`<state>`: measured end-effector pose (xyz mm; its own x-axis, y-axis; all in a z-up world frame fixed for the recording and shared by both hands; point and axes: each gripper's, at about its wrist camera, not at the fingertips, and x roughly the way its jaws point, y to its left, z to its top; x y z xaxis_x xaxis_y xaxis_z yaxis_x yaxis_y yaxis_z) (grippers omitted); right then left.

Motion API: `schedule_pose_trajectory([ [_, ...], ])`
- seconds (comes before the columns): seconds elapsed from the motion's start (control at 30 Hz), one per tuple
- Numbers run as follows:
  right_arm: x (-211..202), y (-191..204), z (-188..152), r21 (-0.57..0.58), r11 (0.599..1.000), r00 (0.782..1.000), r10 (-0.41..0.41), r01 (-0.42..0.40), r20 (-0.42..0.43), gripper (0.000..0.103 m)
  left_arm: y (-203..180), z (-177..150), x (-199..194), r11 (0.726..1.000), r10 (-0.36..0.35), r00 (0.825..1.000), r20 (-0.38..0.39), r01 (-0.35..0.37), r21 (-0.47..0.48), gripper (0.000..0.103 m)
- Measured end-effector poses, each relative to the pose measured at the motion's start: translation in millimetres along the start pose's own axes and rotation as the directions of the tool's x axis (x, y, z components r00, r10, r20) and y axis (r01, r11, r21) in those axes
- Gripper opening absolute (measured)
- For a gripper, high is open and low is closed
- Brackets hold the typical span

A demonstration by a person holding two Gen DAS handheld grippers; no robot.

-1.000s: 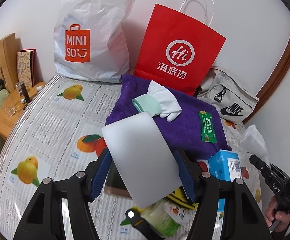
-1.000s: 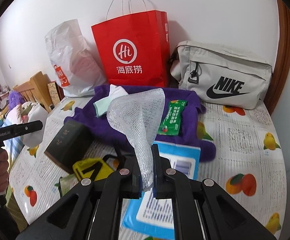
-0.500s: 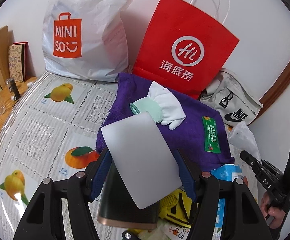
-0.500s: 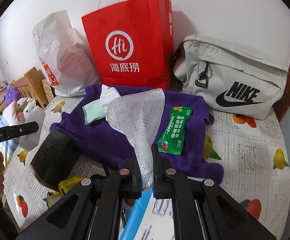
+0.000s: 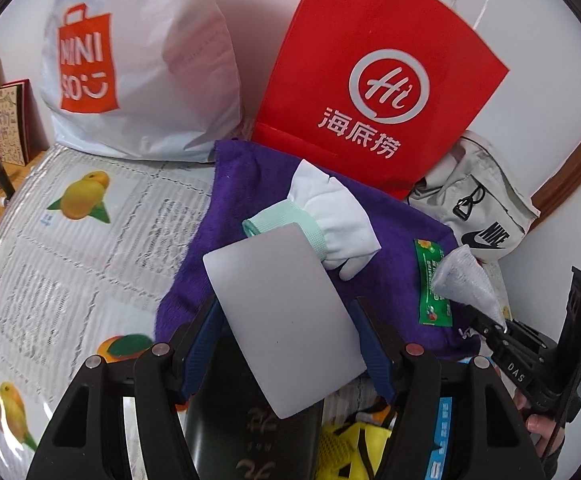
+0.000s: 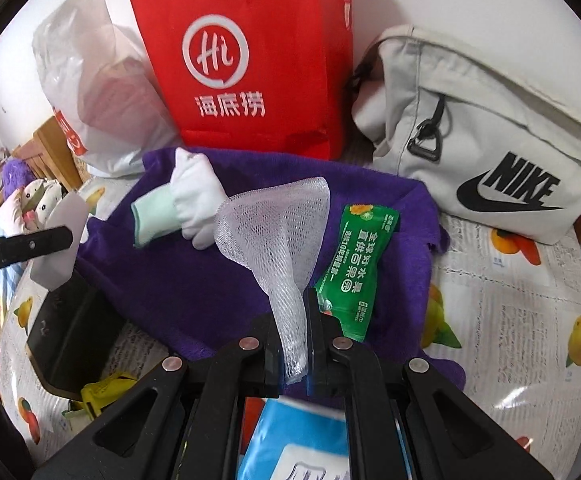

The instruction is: Organize soft objects

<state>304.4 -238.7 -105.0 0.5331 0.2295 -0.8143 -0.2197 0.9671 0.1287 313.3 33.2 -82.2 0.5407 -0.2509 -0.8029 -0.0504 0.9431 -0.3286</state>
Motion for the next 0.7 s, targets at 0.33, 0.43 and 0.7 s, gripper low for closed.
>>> schedule_pose_trajectory([
  [0.33, 29, -3, 8, 0.002, 1.000, 0.997, 0.024, -0.024, -0.073, 0.007, 1, 19, 37, 0.999, -0.006, 0.999, -0.054, 0.004, -0.037, 0.065],
  [0.43, 36, -2, 9, -0.002, 0.999, 0.995, 0.034, -0.034, -0.089, 0.007, -2, 22, 46, 1.000, -0.001, 0.998, -0.066, -0.001, -0.027, 0.065],
  [0.7, 54, -5, 11, 0.010, 0.999, 0.987, 0.042, -0.041, -0.153, 0.009, -2, 22, 66, 1.000, 0.009, 0.993, -0.121, -0.011, -0.022, 0.065],
])
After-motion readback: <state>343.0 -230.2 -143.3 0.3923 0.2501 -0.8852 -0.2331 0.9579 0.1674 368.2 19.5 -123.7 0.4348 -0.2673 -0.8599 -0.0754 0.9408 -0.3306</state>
